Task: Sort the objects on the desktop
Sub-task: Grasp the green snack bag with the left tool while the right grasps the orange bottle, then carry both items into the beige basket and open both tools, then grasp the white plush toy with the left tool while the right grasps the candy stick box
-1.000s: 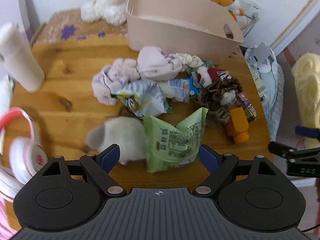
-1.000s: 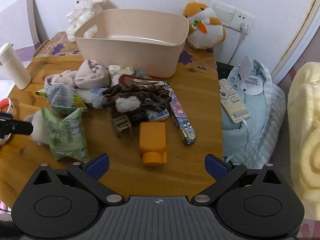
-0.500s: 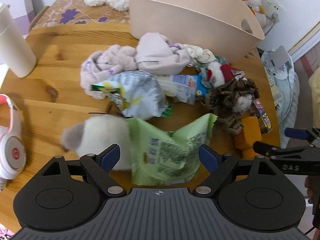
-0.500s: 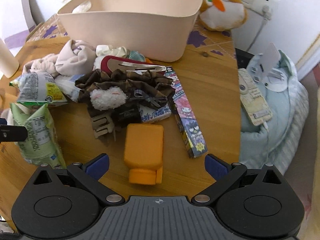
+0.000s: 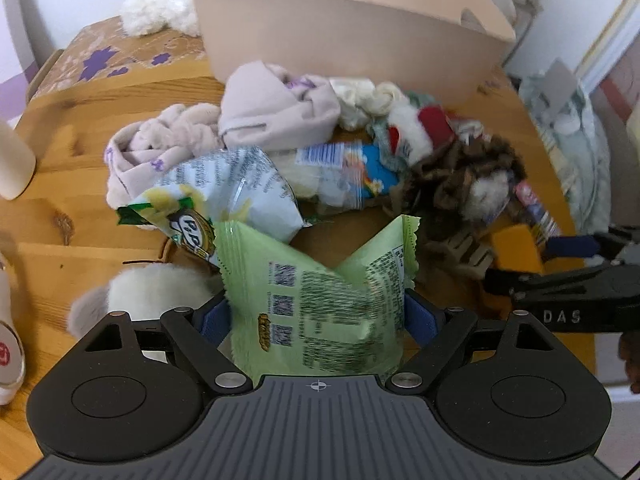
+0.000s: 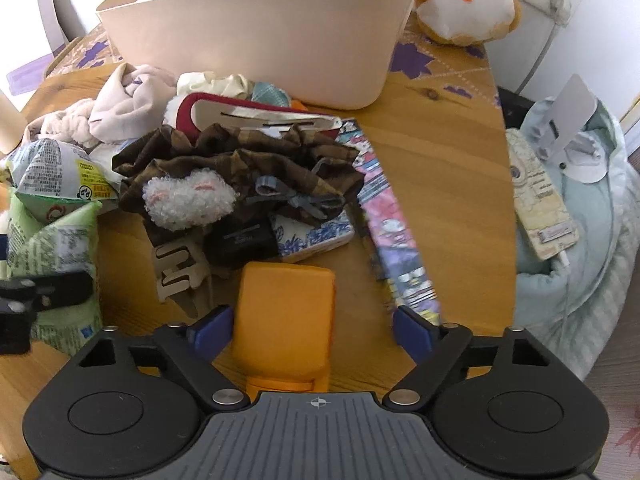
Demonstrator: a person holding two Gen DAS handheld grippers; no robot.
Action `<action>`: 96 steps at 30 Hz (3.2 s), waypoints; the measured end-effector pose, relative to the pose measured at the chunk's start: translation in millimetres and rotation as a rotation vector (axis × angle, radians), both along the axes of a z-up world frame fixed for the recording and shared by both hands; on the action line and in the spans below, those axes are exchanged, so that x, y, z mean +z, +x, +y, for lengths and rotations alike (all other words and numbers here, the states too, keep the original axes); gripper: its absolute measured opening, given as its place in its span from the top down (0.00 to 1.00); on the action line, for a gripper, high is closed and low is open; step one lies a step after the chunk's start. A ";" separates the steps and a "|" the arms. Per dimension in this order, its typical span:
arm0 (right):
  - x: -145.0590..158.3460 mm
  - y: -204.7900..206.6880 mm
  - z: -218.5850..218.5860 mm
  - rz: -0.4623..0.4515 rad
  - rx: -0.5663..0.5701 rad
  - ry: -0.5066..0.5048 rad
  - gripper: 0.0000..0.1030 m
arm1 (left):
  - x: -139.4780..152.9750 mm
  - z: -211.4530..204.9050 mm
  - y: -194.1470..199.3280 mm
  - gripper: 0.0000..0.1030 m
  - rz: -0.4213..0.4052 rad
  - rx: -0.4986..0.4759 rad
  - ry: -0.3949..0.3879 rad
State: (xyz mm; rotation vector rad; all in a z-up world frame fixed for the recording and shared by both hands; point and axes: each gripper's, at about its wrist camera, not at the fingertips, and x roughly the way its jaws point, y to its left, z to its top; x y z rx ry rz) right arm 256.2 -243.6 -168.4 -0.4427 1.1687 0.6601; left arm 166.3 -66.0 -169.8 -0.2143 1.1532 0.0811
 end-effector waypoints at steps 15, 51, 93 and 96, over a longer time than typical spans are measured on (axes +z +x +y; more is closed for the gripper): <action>-2.0 -9.1 -6.7 0.045 0.049 0.094 0.51 | -2.6 0.5 -14.7 0.46 0.014 -0.076 -0.043; 134.2 110.2 23.0 -0.312 0.101 0.322 0.51 | 149.9 42.8 115.8 0.46 -0.470 -0.069 0.144; 95.5 90.7 63.0 -0.386 0.190 0.213 0.02 | 94.1 51.7 140.4 0.24 -0.269 -0.068 0.135; 97.8 79.0 49.3 -0.392 0.191 0.216 0.00 | 95.0 57.5 122.6 0.23 -0.271 -0.071 0.146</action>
